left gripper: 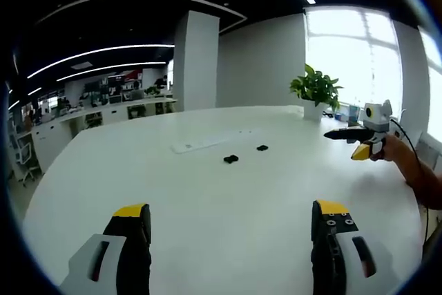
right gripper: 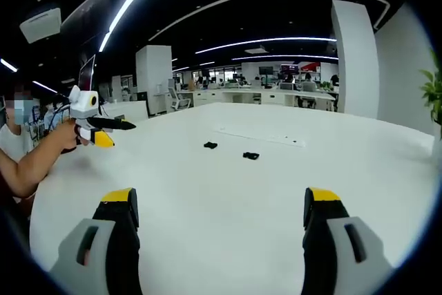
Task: Snap the two parts of the plastic buckle together until the buckle closes and remains connected.
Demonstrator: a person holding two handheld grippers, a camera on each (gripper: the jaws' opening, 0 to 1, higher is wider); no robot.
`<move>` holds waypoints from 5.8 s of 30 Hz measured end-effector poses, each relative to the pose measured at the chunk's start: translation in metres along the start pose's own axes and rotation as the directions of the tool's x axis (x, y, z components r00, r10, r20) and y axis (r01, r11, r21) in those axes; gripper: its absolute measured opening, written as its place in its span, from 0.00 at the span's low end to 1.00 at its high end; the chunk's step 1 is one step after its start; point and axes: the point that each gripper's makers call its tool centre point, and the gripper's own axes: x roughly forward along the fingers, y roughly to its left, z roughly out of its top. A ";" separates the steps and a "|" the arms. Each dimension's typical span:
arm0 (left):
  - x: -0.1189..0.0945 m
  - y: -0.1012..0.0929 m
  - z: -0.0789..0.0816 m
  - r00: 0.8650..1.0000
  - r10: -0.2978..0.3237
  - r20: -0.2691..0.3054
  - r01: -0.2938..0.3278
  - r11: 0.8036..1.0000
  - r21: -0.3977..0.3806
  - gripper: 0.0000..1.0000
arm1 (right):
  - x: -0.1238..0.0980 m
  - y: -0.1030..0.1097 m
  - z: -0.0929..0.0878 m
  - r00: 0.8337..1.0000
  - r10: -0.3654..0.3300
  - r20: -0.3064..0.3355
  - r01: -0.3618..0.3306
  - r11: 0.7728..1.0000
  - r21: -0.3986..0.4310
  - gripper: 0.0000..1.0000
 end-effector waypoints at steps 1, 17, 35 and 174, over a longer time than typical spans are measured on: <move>0.000 0.001 0.000 1.000 0.001 0.000 -0.001 1.000 0.000 0.99 | 0.000 -0.001 0.000 1.000 -0.001 0.001 0.001 1.000 0.002 1.00; 0.004 0.002 0.012 1.000 -0.007 0.009 0.007 1.000 0.002 0.98 | 0.007 -0.001 0.010 1.000 0.002 0.002 -0.002 1.000 -0.019 1.00; 0.015 0.005 0.011 1.000 -0.023 -0.006 0.023 1.000 -0.013 0.96 | 0.015 -0.011 0.007 1.000 -0.004 -0.025 0.004 1.000 -0.017 1.00; 0.115 0.027 0.022 0.991 -0.096 -0.094 0.098 0.995 0.013 0.89 | 0.080 -0.079 -0.005 0.992 -0.024 -0.121 0.021 0.999 -0.028 0.94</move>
